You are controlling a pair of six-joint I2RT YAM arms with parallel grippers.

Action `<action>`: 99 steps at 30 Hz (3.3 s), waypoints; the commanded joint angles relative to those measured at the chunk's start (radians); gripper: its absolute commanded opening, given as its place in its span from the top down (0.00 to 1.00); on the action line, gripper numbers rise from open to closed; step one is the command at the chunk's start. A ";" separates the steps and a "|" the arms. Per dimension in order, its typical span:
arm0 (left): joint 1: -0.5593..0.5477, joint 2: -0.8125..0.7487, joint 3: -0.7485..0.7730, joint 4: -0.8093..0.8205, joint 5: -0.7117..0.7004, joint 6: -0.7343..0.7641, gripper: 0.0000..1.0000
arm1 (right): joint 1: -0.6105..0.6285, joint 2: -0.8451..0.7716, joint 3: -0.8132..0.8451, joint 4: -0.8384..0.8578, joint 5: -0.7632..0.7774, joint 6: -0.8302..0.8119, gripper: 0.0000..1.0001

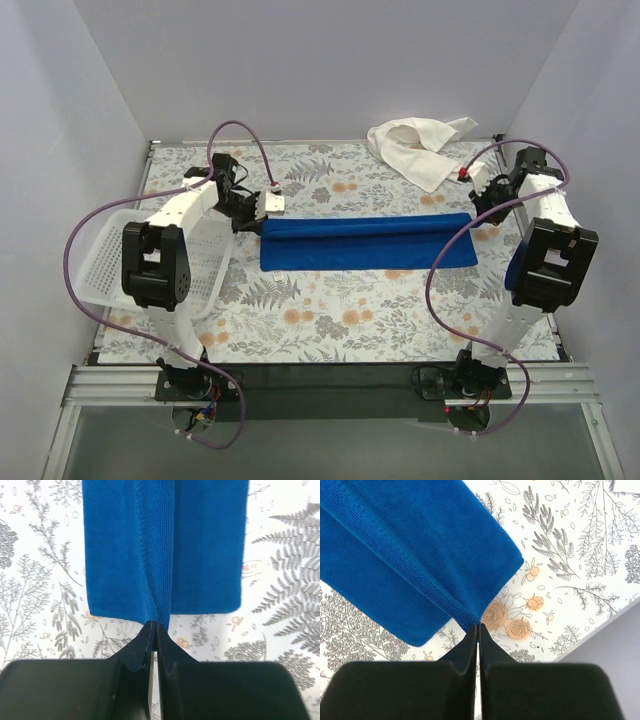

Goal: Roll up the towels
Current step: Fold the towel

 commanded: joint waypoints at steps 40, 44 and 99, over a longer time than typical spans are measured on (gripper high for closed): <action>-0.076 -0.065 -0.060 -0.078 -0.158 -0.021 1.00 | -0.043 -0.040 -0.085 -0.118 0.015 -0.102 0.99; -0.078 -0.068 -0.084 -0.097 -0.140 -0.008 1.00 | -0.042 -0.041 -0.128 -0.119 0.009 -0.111 0.99; -0.225 0.081 -0.068 0.140 -0.257 -0.482 0.78 | 0.035 -0.051 -0.242 -0.205 0.108 0.001 0.68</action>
